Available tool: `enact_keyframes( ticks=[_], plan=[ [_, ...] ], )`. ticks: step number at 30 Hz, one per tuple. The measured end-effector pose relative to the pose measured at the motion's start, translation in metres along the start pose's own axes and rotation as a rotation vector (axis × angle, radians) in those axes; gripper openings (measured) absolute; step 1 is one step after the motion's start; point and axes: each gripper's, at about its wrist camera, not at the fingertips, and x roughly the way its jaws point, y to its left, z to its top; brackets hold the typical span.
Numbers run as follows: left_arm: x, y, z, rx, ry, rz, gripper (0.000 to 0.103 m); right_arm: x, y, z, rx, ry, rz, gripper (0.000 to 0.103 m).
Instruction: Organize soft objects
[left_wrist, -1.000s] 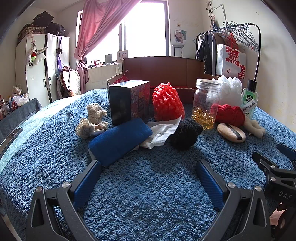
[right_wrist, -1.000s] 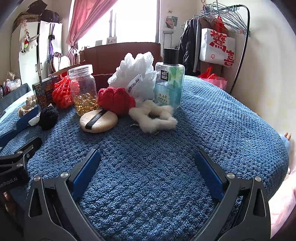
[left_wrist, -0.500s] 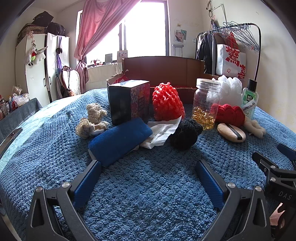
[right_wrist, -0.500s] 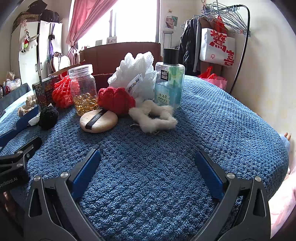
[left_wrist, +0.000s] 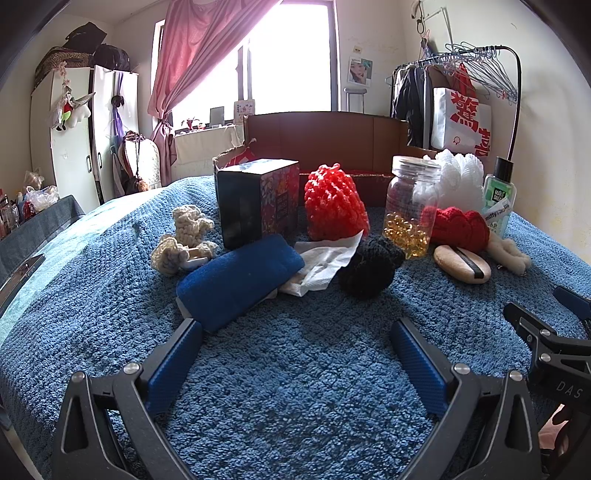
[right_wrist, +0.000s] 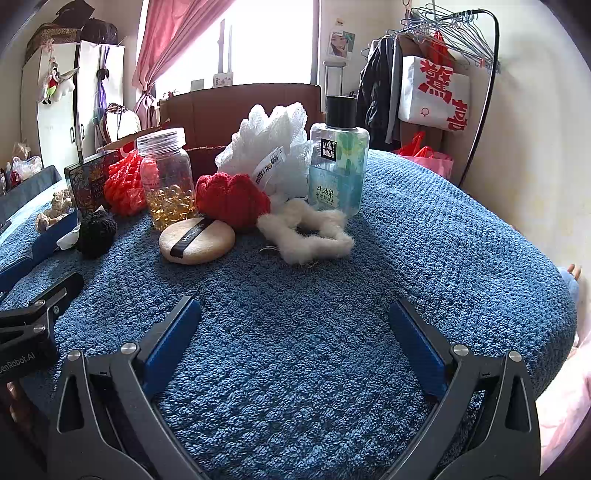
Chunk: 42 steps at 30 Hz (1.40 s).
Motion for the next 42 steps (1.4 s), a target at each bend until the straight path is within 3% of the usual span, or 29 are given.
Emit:
enact_keyframes(
  ticks=[22,32,42],
  plan=[
    [-0.001,0.001,0.007,0.04,-0.005,-0.013,0.103,0.002,-0.001,-0.002,0.001,0.001,0.014,0.103],
    [-0.009,0.021,0.035,0.037,-0.008,-0.053,0.103,0.004,-0.01,0.02,0.005,0.033,0.039,0.103],
    [0.005,0.045,0.056,0.066,0.059,-0.09,0.103,0.02,-0.022,0.053,-0.026,0.078,0.055,0.103]
  ],
)
